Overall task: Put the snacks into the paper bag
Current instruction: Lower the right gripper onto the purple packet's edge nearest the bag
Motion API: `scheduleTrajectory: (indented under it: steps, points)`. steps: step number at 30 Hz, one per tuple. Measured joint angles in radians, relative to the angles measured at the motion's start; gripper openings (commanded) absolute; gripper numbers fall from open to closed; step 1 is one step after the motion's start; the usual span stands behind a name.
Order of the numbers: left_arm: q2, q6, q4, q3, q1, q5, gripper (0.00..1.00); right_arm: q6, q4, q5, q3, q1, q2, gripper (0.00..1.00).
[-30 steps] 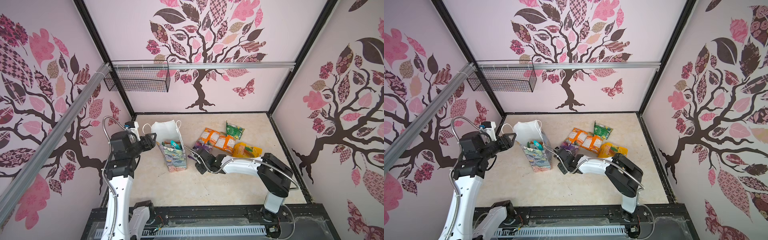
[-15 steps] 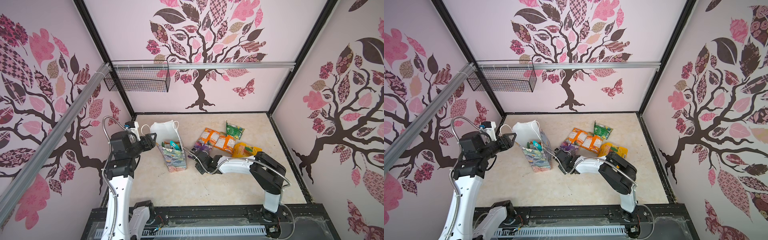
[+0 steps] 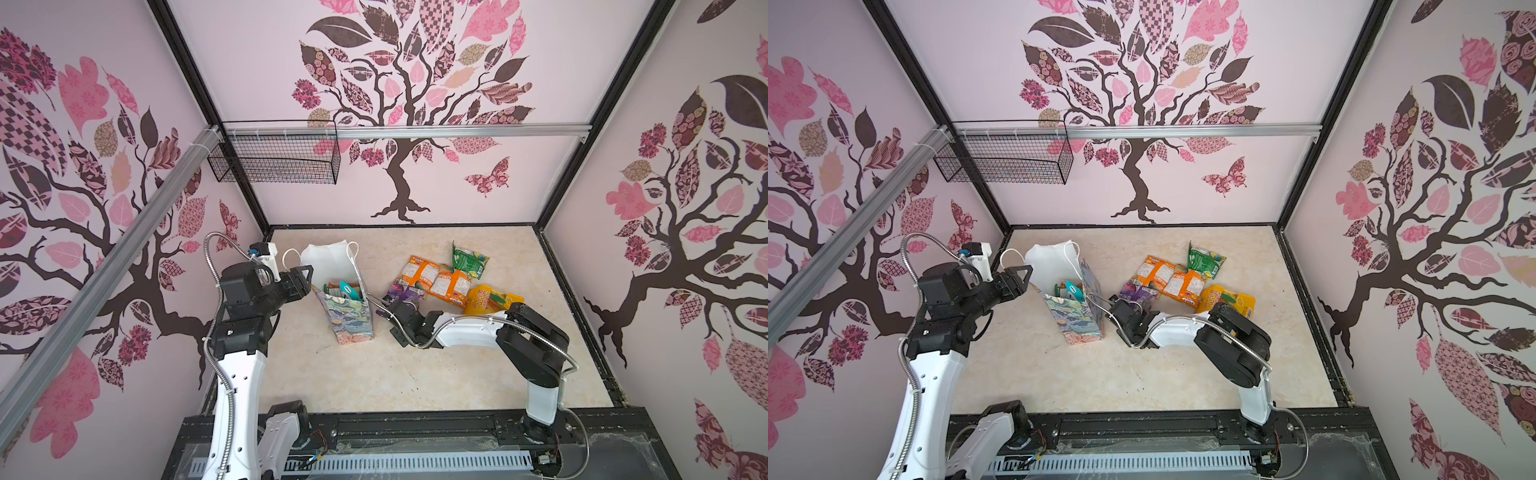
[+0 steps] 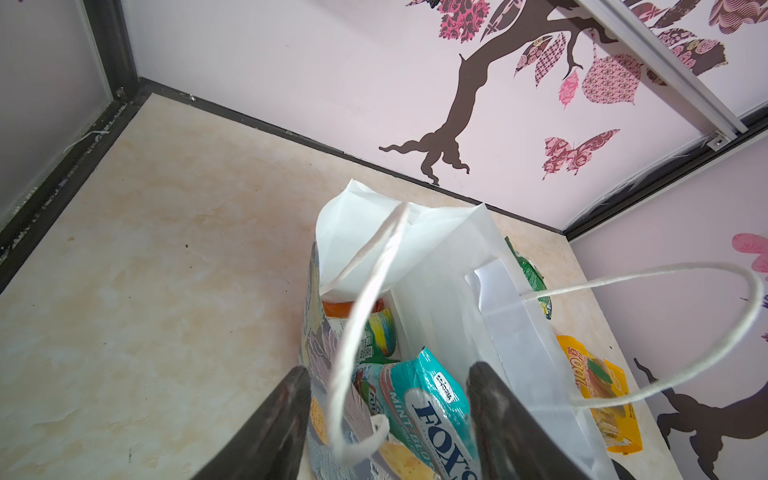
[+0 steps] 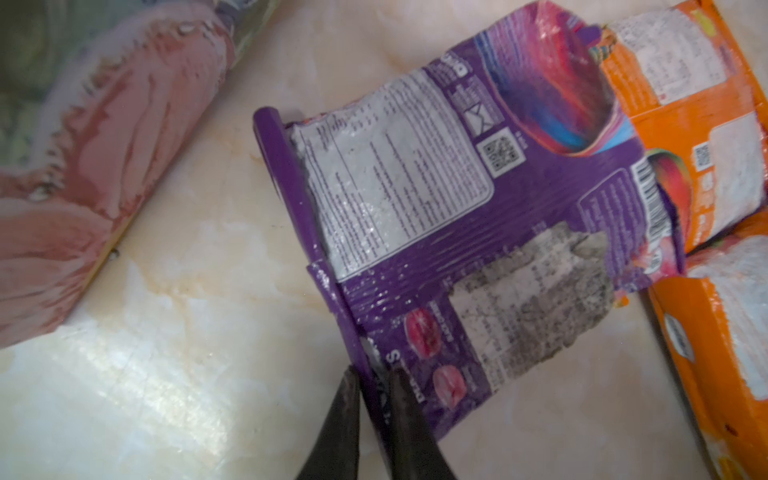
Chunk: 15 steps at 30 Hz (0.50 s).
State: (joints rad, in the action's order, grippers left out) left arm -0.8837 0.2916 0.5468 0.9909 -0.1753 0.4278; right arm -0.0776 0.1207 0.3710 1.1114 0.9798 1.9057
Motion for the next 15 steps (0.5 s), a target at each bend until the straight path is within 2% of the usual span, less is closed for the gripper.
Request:
scheduleTrajectory:
  steps: [2,7,15]
  points:
    - [0.0,0.0,0.0,0.0,-0.001,0.0,0.64,-0.01,-0.007,-0.015,-0.005,-0.005,0.0,0.0]
    - [0.0,0.0,0.0,0.0,-0.001,0.0,0.63,-0.056,-0.038,-0.105,-0.061,-0.04,-0.025,0.0]
    - [0.0,0.0,0.0,0.0,-0.001,0.0,0.63,-0.111,-0.016,-0.228,-0.203,-0.074,-0.211,0.0]
